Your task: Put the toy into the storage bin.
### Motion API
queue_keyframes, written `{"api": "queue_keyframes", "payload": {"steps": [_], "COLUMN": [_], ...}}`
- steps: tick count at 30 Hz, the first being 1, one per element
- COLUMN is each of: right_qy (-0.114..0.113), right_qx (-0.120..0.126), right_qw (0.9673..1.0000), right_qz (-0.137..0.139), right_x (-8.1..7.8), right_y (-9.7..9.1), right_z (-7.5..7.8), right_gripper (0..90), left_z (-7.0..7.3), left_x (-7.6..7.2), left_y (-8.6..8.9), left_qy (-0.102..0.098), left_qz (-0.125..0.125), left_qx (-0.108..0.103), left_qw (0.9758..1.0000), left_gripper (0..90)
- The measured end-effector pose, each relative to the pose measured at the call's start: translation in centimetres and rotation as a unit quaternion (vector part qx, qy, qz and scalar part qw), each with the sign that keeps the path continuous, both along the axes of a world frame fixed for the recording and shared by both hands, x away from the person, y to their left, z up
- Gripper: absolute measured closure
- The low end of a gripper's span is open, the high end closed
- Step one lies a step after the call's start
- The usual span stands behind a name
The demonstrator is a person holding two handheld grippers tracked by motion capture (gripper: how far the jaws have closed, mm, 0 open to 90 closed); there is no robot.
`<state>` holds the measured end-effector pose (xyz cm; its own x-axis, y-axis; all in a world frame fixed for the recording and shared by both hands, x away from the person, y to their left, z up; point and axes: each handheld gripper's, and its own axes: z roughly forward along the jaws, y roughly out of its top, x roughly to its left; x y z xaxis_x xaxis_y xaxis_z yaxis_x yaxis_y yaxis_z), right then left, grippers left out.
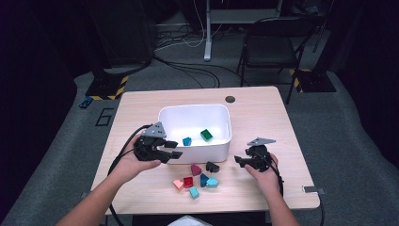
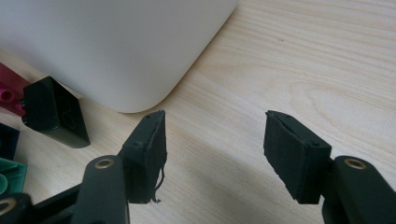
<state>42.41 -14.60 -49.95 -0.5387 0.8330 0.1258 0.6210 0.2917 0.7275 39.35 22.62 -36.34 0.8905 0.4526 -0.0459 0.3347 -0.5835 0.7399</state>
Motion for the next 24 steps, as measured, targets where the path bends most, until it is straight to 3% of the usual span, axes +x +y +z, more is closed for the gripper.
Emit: {"api": "queue_keyframes", "payload": {"steps": [6,14,24], "right_qy": [0.001,0.001,0.0], "right_qx": [0.001,0.002,0.0], "right_qw": [1.0,1.0,1.0], "right_qz": [-0.002,-0.004,-0.001], "right_x": [0.0,-0.1,0.0], "right_y": [0.0,0.0,0.0], "right_z": [0.0,0.0,0.0], "right_gripper": [38.7,38.7,38.6], "left_z": [-1.6,-3.6,-6.8], "left_x": [-0.5,-1.4,-1.8], "left_y": [0.4,0.6,0.5], "left_qy": [0.013,0.004,0.018], "left_qz": [0.003,0.009,0.016], "left_qx": [0.003,-0.006,-0.005], "left_qw": [0.9999,0.9999,0.9997], "left_gripper": [54.7,54.2,53.5]}}
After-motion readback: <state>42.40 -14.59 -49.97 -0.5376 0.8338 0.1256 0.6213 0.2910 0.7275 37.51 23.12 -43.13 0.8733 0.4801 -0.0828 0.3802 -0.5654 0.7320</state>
